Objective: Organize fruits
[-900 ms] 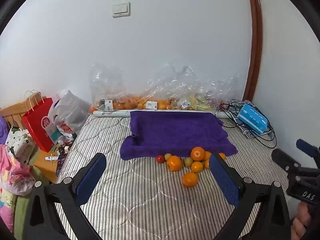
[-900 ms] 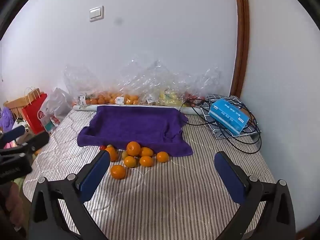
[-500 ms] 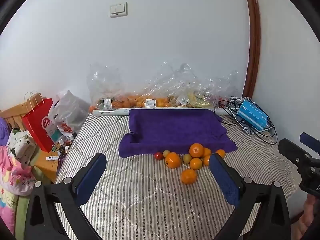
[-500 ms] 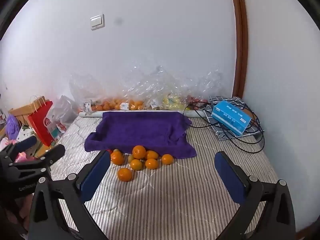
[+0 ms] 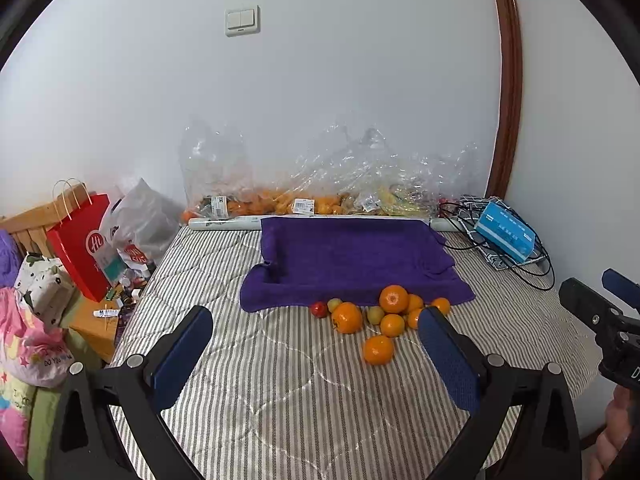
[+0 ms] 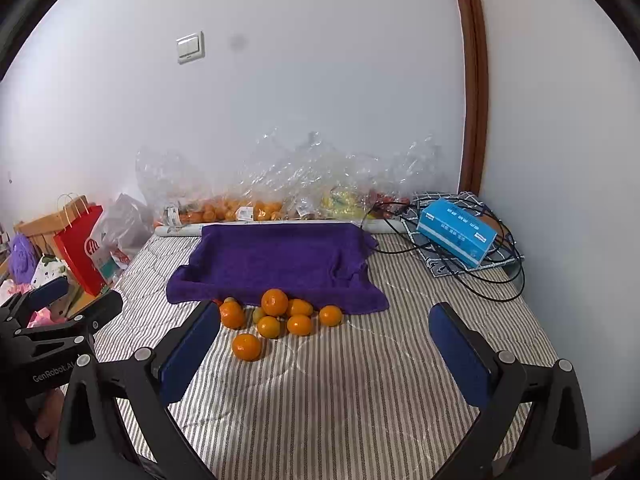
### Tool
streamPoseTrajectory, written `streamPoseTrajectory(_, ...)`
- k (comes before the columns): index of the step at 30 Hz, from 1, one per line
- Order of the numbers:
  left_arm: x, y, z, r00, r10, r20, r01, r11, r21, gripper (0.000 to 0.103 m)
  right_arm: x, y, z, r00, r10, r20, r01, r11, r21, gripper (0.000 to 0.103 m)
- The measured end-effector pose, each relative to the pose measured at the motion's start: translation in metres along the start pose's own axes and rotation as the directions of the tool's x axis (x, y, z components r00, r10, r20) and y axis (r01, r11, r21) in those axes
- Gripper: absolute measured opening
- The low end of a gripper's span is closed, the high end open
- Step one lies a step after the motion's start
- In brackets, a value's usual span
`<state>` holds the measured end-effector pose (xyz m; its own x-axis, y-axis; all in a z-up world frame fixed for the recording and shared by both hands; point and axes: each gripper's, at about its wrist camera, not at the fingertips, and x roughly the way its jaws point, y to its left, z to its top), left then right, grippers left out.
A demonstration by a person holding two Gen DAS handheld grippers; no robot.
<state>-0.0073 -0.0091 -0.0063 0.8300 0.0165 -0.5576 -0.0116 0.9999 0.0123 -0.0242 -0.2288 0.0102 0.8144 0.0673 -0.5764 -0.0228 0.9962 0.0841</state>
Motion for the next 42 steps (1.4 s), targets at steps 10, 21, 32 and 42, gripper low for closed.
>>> streamPoseTrajectory(10, -0.0008, -0.0009, -0.0054, 1.000, 0.006, 0.004, -0.006, 1.000, -0.008, 0.103, 0.0014, 0.0006, -0.0013, 1.000, 0.005, -0.006, -0.005, 1.000, 0.003, 0.102)
streamPoseTrajectory(21, -0.0004, -0.0006, -0.0058, 1.000, 0.006, 0.002, -0.006, 1.000, -0.009, 0.103, -0.0011, 0.0064, -0.0049, 1.000, 0.012, 0.001, -0.012, 1.000, -0.009, 0.102)
streamPoseTrajectory(32, -0.0006, 0.0004, -0.0064, 1.000, 0.005, 0.003, -0.005, 1.000, -0.011, 0.103, -0.0013, 0.0050, -0.0058, 1.000, 0.013, 0.002, -0.013, 1.000, -0.002, 0.102)
streamPoseTrajectory(42, -0.0019, 0.0028, -0.0059, 1.000, 0.003, 0.007, -0.003, 1.000, -0.014, 0.103, -0.0016, 0.0056, -0.0055, 1.000, 0.015, 0.001, -0.015, 1.000, -0.003, 0.102)
